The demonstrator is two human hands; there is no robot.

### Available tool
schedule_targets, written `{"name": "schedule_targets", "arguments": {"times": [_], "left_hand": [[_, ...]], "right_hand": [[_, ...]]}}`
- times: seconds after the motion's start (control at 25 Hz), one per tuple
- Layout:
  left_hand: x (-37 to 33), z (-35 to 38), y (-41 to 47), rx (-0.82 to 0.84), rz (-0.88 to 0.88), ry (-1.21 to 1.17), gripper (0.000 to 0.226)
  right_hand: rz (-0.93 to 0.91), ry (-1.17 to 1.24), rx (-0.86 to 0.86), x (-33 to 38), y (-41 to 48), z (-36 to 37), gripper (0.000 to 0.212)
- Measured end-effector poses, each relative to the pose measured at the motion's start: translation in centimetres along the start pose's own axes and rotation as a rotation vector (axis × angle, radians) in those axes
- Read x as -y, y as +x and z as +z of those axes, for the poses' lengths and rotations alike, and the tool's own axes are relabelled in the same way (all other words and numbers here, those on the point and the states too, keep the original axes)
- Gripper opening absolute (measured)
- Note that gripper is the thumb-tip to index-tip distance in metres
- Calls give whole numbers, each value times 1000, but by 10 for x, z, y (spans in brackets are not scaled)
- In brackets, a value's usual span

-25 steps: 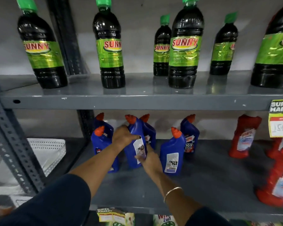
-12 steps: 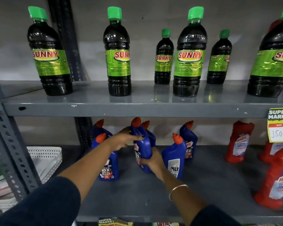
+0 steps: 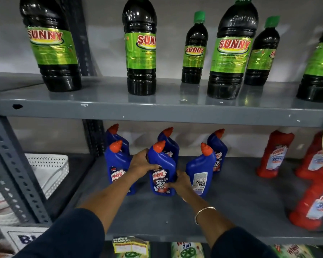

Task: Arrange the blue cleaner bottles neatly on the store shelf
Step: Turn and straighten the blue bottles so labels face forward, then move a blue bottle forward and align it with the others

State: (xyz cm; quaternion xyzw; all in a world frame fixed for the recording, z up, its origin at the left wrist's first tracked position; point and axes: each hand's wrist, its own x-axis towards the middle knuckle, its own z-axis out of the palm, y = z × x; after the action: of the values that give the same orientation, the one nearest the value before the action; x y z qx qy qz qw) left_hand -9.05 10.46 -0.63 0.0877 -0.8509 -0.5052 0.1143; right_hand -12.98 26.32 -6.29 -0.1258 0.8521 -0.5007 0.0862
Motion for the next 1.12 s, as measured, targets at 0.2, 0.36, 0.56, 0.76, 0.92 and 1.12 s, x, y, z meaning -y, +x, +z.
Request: {"name": "schedule_targets", "arguments": {"times": [0.2, 0.36, 0.56, 0.76, 0.92, 1.12], "left_hand": [[-3, 4, 1, 12, 15, 114, 47], [-7, 4, -3, 27, 4, 114, 55], [-29, 7, -8, -170, 95, 78, 88], [-67, 28, -7, -382, 553, 310, 73], [-77, 71, -4, -207, 596, 398, 59], [-69, 104, 22, 337, 184, 433, 54]], "right_hand": [[38, 9, -4, 2, -4, 4, 58], [68, -23, 17, 8, -9, 2, 59], [161, -188, 85, 9, -20, -15, 16], [396, -248, -15, -17, -28, -53, 19], [354, -342, -212, -33, -27, -87, 55], [147, 69, 73, -55, -1, -106, 52]]}}
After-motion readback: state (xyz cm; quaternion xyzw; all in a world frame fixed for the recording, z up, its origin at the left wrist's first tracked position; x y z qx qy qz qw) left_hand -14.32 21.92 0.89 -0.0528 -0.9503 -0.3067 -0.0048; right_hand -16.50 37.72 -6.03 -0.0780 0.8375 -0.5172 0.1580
